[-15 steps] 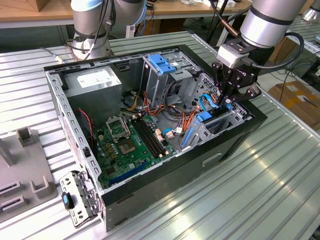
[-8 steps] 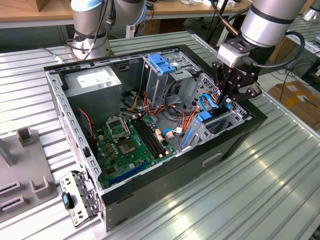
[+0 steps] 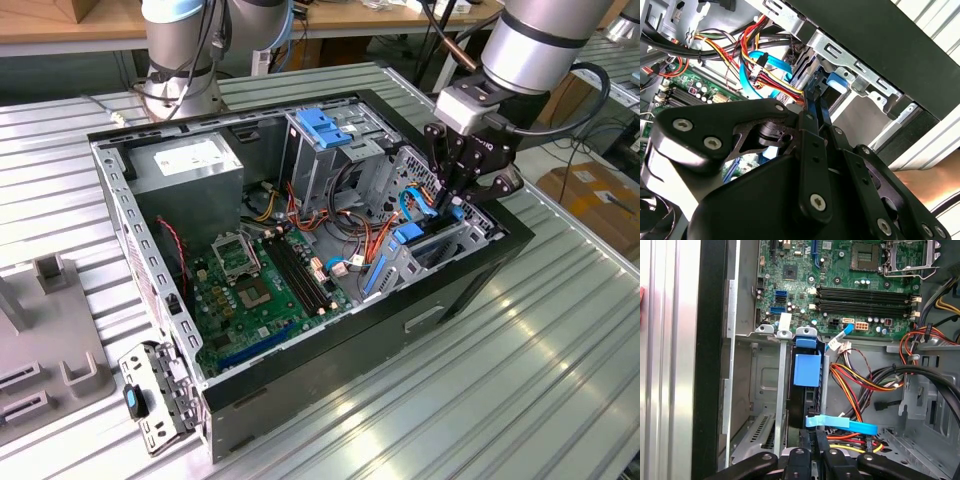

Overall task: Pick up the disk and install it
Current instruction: 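Insert the second disk wire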

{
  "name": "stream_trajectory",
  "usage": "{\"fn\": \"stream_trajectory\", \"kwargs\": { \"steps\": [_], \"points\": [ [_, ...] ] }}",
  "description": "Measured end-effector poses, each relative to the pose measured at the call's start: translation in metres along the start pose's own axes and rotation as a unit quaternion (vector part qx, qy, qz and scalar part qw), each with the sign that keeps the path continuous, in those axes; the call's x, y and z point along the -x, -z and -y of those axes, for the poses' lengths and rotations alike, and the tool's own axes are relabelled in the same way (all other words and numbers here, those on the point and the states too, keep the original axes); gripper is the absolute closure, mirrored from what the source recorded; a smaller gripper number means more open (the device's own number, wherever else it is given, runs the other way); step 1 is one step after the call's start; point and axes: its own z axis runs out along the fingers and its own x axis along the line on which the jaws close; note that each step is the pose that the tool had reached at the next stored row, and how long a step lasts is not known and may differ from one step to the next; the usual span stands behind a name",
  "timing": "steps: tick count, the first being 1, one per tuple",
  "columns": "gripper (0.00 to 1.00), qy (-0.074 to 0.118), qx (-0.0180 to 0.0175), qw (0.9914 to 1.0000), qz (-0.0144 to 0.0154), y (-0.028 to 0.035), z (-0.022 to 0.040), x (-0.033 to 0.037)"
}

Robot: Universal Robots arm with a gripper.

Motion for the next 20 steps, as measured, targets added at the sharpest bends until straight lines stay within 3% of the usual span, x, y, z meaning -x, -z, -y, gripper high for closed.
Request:
{"fn": "stream_trajectory", "kwargs": {
  "steps": [20],
  "points": [
    [0.84,0.003,0.0,1.0,0.0,-0.0026,-0.0003,-0.0005]
  ]
}}
